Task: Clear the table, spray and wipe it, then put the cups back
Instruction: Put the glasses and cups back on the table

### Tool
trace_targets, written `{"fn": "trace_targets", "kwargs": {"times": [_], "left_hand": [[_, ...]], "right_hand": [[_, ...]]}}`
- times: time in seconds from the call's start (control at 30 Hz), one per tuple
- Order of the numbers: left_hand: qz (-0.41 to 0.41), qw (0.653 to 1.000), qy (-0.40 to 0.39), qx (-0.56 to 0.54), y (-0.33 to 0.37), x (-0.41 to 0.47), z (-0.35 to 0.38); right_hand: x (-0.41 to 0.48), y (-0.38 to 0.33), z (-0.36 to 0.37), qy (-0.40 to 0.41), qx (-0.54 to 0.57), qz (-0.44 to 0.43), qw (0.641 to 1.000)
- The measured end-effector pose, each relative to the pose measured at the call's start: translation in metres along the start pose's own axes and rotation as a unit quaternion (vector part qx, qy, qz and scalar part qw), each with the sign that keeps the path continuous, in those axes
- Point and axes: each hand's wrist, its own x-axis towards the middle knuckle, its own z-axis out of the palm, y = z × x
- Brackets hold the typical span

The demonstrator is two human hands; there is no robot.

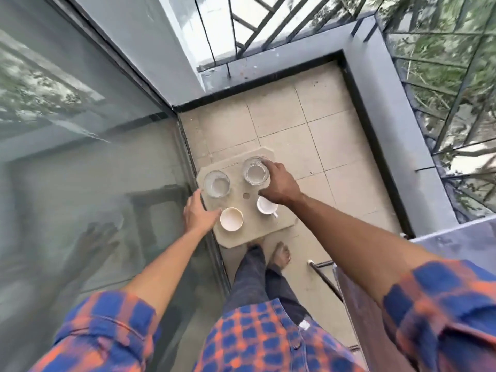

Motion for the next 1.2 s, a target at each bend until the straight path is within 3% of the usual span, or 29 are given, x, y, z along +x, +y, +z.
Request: {"fn": "trace_targets", "kwargs": {"times": [0.3, 0.5, 0.63, 0.9, 1.2], "left_hand": [[0.035, 0.998, -0.001, 0.054, 0.023, 0.065, 0.03], [0.063, 0.996, 0.036, 0.058, 0.018, 0.073, 0.037], [0.08, 0.995, 0.048, 0.038, 0.017, 0.068, 0.026], [0.142, 0.988, 0.051, 0.014, 0.066, 0.036, -0.006], [0.328, 0.943, 0.029, 0.047, 0.188, -0.061, 0.017]], "right_hand": [[0.066, -0.015, 0.037, -0.021, -0.022, 0.054, 0.998], [0.074, -0.006, 0.046, 0.032, -0.083, 0.016, 0.996], [0.062, -0.003, 0.031, 0.075, -0.048, 0.017, 0.996], [-0.005, 0.027, -0.062, 0.181, 0.076, 0.064, 0.979], [-0.171, 0.119, -0.162, 0.342, 0.123, 0.074, 0.929]]}}
